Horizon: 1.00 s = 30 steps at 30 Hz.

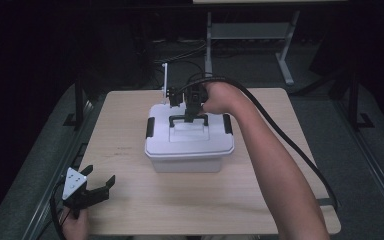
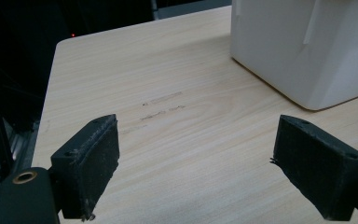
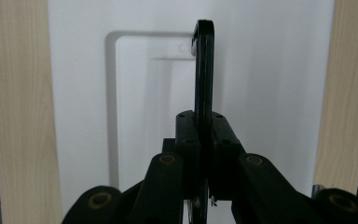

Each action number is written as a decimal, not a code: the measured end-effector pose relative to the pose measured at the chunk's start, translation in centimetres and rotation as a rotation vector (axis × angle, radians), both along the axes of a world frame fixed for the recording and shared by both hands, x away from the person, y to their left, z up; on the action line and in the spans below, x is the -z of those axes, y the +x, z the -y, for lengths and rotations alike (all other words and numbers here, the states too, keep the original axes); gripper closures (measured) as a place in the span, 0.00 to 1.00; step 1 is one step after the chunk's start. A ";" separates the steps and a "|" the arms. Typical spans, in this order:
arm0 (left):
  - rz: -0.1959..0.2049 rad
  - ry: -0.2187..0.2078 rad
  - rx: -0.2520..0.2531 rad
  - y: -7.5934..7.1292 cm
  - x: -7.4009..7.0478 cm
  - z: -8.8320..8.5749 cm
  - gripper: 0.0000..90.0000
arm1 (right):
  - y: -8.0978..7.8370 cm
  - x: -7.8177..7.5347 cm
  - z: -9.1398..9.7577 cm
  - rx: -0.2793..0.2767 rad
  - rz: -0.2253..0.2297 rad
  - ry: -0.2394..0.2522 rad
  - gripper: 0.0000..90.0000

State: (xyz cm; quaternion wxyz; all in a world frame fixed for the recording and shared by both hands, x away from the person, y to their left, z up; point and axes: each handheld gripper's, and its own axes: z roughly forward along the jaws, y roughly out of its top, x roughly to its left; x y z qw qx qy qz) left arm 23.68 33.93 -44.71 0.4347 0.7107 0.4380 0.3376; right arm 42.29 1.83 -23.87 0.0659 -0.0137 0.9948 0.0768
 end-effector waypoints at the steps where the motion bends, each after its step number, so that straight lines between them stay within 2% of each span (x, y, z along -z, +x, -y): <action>1: 0.000 -0.001 -0.001 0.0 0.0 0.0 0.15 | 0.1 0.1 -0.1 0.000 -0.001 0.004 0.94; 20: -0.001 0.001 -0.005 0.1 0.0 -0.2 0.15 | 2.2 2.0 -1.5 0.010 -0.026 -0.009 0.94; 30: -0.001 0.001 -0.006 0.2 0.0 -0.3 0.15 | 2.3 2.5 -1.4 0.019 -0.038 -0.018 0.94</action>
